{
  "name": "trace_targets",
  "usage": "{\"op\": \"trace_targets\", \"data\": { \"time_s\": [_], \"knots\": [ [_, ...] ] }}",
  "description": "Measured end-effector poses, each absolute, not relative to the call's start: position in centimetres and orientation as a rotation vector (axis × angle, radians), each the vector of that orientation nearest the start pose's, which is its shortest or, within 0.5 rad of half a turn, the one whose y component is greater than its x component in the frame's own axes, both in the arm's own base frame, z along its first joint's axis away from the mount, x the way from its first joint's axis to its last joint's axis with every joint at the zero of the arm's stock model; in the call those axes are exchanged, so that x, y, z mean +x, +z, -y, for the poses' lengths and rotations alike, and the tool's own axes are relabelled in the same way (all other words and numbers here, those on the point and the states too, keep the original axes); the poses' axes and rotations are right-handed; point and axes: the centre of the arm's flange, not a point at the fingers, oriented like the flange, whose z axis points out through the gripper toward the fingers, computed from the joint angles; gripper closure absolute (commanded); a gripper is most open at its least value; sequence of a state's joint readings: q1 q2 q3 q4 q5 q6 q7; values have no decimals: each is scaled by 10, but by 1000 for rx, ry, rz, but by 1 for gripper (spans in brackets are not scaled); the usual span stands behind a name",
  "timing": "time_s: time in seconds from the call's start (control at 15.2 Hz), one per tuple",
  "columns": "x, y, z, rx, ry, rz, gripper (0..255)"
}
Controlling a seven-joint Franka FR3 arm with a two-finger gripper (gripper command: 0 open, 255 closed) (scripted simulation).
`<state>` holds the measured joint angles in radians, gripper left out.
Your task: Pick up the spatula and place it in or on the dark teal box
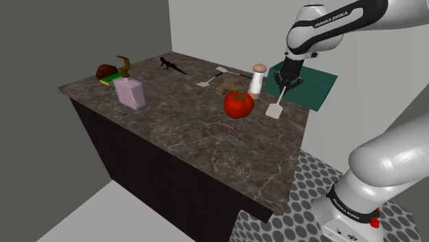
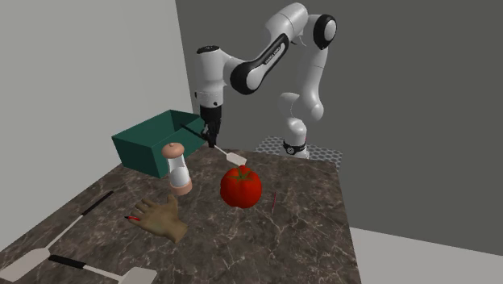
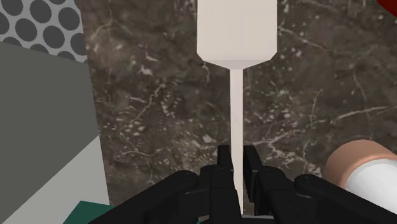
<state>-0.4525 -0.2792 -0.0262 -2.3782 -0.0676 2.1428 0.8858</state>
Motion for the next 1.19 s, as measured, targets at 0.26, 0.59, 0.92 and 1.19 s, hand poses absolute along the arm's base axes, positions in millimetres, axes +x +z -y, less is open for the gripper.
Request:
{"op": "trace_targets", "data": {
  "time_s": [0.26,0.59,0.92,1.19],
  "knots": [
    [405,454,214,-2505,-84,-1961,255],
    [405,482,215,-2505,-85,-1961,255],
    [405,507,213,-2505,-84,-1961,255],
    [405,529,214,-2505,-84,-1961,255]
  ]
}}
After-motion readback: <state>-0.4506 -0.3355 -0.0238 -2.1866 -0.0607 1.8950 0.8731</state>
